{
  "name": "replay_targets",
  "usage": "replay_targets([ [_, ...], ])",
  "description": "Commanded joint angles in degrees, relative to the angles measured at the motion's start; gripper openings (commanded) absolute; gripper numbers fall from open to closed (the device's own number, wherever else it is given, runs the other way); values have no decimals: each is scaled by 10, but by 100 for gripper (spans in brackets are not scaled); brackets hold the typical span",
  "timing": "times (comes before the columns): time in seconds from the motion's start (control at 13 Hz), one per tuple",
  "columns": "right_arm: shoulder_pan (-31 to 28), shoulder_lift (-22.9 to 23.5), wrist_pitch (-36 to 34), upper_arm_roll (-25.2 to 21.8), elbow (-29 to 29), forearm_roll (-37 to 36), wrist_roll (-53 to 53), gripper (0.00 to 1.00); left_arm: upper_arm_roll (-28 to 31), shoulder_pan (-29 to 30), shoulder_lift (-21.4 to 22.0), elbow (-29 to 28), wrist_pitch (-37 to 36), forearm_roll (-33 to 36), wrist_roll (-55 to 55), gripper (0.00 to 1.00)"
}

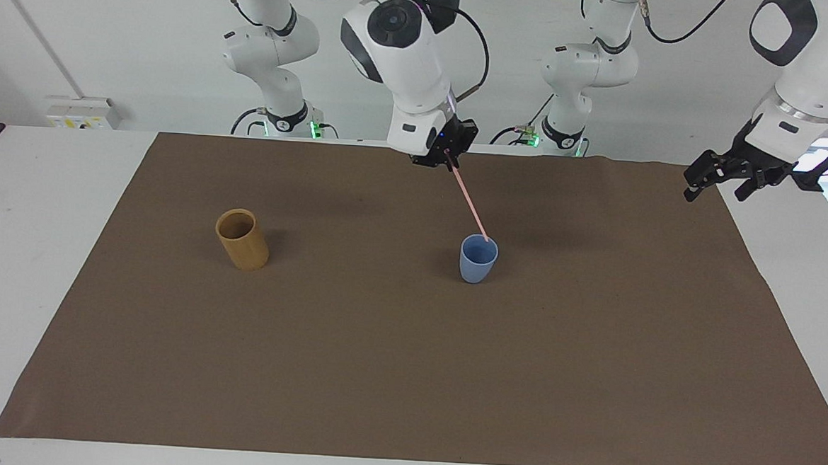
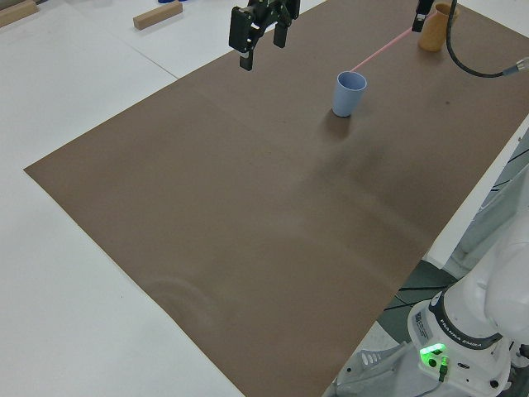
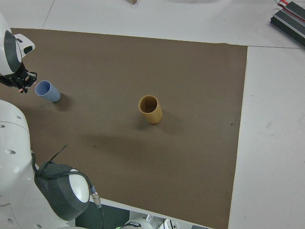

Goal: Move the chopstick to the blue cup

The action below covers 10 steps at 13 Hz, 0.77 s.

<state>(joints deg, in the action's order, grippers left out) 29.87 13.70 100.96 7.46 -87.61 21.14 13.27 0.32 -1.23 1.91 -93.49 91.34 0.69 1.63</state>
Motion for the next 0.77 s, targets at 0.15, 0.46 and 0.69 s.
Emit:
replay_targets([
  [0.15, 0, -12, -10, -3, -29, 5, 5, 0, 2, -4, 1, -1, -8, 7, -2, 100],
  [0.46, 1, -10, 34, -3, -58, 2, 6, 0, 2, -4, 1, 0, -8, 7, -2, 100],
  [0.69, 7, -14, 34, -3, -69, 0, 6, 0, 2, -4, 1, -1, -8, 7, -2, 100],
])
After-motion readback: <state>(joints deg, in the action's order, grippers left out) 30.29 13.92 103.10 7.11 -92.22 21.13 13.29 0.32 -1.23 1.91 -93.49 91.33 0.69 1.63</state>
